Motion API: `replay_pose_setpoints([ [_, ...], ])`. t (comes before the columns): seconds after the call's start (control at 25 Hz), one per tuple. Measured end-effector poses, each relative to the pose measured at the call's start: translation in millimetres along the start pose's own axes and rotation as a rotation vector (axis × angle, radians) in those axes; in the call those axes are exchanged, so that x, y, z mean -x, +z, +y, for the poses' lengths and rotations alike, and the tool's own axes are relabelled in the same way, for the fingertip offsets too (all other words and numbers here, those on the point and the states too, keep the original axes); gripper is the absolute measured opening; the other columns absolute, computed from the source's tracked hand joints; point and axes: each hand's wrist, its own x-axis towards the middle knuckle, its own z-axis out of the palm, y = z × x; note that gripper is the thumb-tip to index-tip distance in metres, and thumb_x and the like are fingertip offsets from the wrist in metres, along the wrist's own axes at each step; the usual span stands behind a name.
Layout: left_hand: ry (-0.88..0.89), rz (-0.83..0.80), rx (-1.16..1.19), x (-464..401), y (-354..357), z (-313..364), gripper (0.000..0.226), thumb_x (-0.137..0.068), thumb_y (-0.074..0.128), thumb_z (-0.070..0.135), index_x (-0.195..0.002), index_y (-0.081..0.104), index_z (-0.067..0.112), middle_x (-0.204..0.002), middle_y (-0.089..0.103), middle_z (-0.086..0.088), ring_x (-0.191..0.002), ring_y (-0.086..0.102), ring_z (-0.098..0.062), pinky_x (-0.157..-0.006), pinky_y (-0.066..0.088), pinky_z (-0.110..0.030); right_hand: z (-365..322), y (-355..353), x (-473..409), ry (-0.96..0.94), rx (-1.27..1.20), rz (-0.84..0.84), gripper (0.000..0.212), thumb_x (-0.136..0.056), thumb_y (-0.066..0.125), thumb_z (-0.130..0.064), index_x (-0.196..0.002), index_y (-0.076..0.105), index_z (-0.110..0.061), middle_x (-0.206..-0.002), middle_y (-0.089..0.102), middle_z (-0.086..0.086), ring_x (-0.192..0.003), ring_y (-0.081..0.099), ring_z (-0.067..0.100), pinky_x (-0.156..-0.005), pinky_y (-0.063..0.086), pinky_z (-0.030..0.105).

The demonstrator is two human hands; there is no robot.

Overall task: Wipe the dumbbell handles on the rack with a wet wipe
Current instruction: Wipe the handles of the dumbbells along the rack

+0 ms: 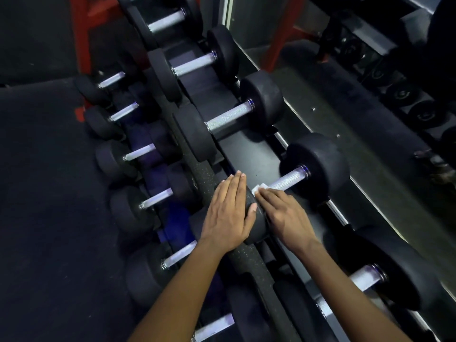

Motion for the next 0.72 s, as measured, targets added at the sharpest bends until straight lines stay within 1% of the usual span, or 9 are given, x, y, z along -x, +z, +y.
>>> replay_pose_setpoints([
  [0.04, 0.001, 0.006, 0.005, 0.0, 0.3, -0.4, 0.061, -0.096, 0.03, 0.037, -0.142, 0.034, -0.003, -0.147, 0.036, -0.018, -0.137, 0.034, -0.028, -0.113, 0.028, -0.043, -1.1, -1.6, -4.0, 0.0, 0.008, -0.013, 0.044, -0.079, 0.068, -0.009, -0.122, 0.061, -0.007, -0.122, 0.064, 0.005, -0.114, 0.059, 0.022, -0.08, 0.052, 0.033],
  [0.12, 0.009, 0.014, 0.009, -0.3, 1.4, -1.7, 0.06, -0.096, 0.032, 0.036, -0.142, 0.034, -0.003, -0.147, 0.037, -0.018, -0.137, 0.035, -0.029, -0.113, 0.029, -0.044, 1.0, -6.8, -18.7, -0.013, 0.021, -0.075, 0.038, -0.079, 0.066, -0.013, -0.117, 0.064, -0.01, -0.114, 0.066, 0.002, -0.108, 0.061, 0.021, -0.087, 0.048, 0.035],
  [0.2, 0.011, 0.011, 0.009, -0.1, 1.9, -1.8, 0.06, -0.096, 0.032, 0.035, -0.142, 0.033, -0.003, -0.147, 0.037, -0.019, -0.136, 0.035, -0.029, -0.113, 0.029, -0.044, 6.5, -11.2, -35.6, -0.046, 0.03, -0.206, 0.028, -0.086, 0.054, -0.019, -0.112, 0.062, -0.014, -0.106, 0.065, 0.0, -0.102, 0.061, 0.022, -0.098, 0.039, 0.036],
  [0.24, 0.009, 0.011, 0.009, -0.1, 1.8, -1.3, 0.06, -0.096, 0.032, 0.036, -0.141, 0.033, -0.003, -0.147, 0.037, -0.019, -0.136, 0.035, -0.029, -0.113, 0.029, -0.044, 9.8, -13.2, -43.4, -0.068, 0.044, -0.264, 0.026, -0.089, 0.048, -0.021, -0.11, 0.061, -0.015, -0.103, 0.064, 0.001, -0.1, 0.06, 0.023, -0.099, 0.036, 0.035],
  [0.36, 0.008, 0.014, 0.011, -0.7, 1.3, -1.0, 0.06, -0.096, 0.031, 0.036, -0.141, 0.034, -0.003, -0.146, 0.038, -0.018, -0.136, 0.036, -0.029, -0.113, 0.029, -0.043, 18.5, -19.9, -58.3, -0.101, 0.083, -0.306, 0.023, -0.092, 0.042, -0.022, -0.098, 0.062, -0.013, -0.094, 0.065, 0.006, -0.091, 0.062, 0.028, -0.09, 0.038, 0.037],
  [0.44, 0.013, 0.013, 0.008, -0.3, 0.8, -1.1, 0.06, -0.096, 0.032, 0.035, -0.142, 0.034, -0.003, -0.146, 0.038, -0.018, -0.136, 0.036, -0.029, -0.113, 0.029, -0.043, 26.4, -24.1, -63.5, -0.05, 0.097, -0.32, 0.025, -0.093, 0.042, -0.022, -0.092, 0.063, -0.009, -0.093, 0.066, 0.012, -0.09, 0.062, 0.033, -0.084, 0.039, 0.04],
  [0.56, 0.016, 0.023, 0.016, -0.8, 1.1, -1.8, 0.059, -0.096, 0.033, 0.035, -0.141, 0.034, -0.003, -0.146, 0.038, -0.019, -0.135, 0.037, -0.029, -0.113, 0.029, -0.043, 39.7, -31.5, -71.8, 0.08, 0.203, -0.417, 0.024, -0.092, 0.043, -0.022, -0.099, 0.061, -0.009, -0.104, 0.065, 0.01, -0.1, 0.058, 0.031, -0.086, 0.037, 0.037],
  [0.64, 0.019, 0.027, 0.02, -0.7, 1.3, -1.8, 0.059, -0.095, 0.033, 0.035, -0.141, 0.035, -0.003, -0.145, 0.039, -0.019, -0.135, 0.037, -0.03, -0.113, 0.03, -0.043, 46.4, -33.3, -74.0, 0.124, 0.289, -0.434, 0.024, -0.091, 0.043, -0.021, -0.102, 0.062, -0.01, -0.107, 0.065, 0.008, -0.103, 0.057, 0.028, -0.086, 0.036, 0.034],
  [0.72, 0.021, 0.027, 0.023, -0.8, 1.2, -2.1, 0.059, -0.095, 0.034, 0.034, -0.141, 0.036, -0.004, -0.145, 0.04, -0.019, -0.134, 0.038, -0.03, -0.112, 0.03, -0.043, 47.6, -33.6, -76.5, 0.148, 0.323, -0.434, 0.025, -0.09, 0.043, -0.02, -0.102, 0.062, -0.01, -0.107, 0.066, 0.008, -0.103, 0.056, 0.027, -0.086, 0.037, 0.033],
])
